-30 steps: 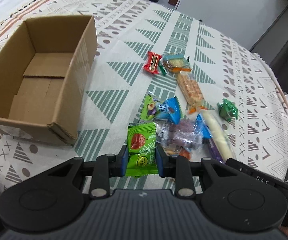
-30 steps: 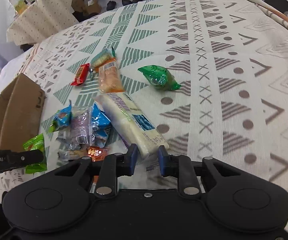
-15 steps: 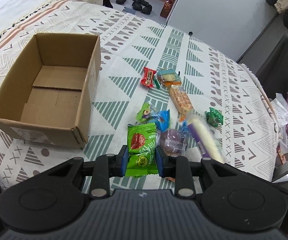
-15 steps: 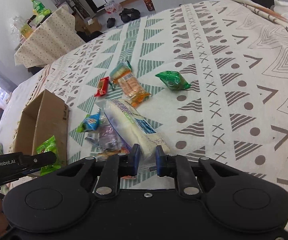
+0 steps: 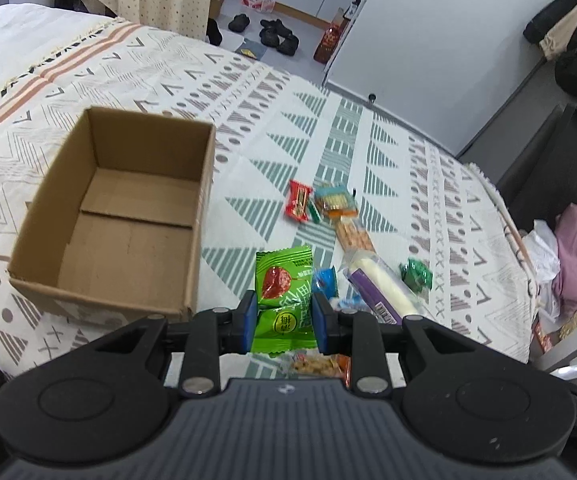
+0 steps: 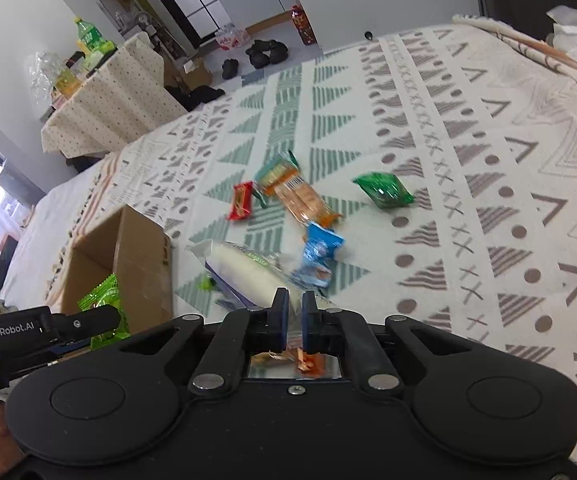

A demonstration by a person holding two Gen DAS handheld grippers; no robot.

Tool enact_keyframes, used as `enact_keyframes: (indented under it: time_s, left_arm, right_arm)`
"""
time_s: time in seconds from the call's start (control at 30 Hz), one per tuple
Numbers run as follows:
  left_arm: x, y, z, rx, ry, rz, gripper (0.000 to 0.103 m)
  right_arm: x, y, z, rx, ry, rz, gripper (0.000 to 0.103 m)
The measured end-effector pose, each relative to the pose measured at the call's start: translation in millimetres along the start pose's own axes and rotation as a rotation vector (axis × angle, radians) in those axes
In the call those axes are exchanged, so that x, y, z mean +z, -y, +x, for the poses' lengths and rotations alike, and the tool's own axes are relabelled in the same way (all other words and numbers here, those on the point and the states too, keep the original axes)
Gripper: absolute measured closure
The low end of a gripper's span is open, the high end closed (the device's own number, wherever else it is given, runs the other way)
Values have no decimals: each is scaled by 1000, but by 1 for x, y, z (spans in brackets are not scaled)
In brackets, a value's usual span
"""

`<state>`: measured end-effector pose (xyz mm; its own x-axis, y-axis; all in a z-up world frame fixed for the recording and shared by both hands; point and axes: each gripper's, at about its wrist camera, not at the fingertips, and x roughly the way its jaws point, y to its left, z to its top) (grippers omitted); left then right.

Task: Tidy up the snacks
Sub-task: 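Lower the green packet into the box with the left tool while the right tool drops the white bar in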

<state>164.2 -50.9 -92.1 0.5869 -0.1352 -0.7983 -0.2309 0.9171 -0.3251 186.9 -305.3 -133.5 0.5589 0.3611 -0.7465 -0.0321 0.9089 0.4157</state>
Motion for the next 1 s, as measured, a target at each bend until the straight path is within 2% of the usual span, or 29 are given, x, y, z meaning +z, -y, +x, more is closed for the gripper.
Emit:
enact_keyframes:
  time_s: [0.23,0.47,0.7,1.0]
  left_arm:
    - [23,-22,-13,-3,44,-19,75]
    - [40,-56,-17,23,55,-71,75]
    - [48,-93,-14,45,44,-118,75]
    - [51,-126,-5,49,7,-156,75]
  right_arm:
    - [15,-29,-1,35,33,4,97]
    - [20,-66,10,81,34,-10,97]
    - [17,-108,27,116,14,-27,97]
    - [8,-150,49,119,-20,-45,97]
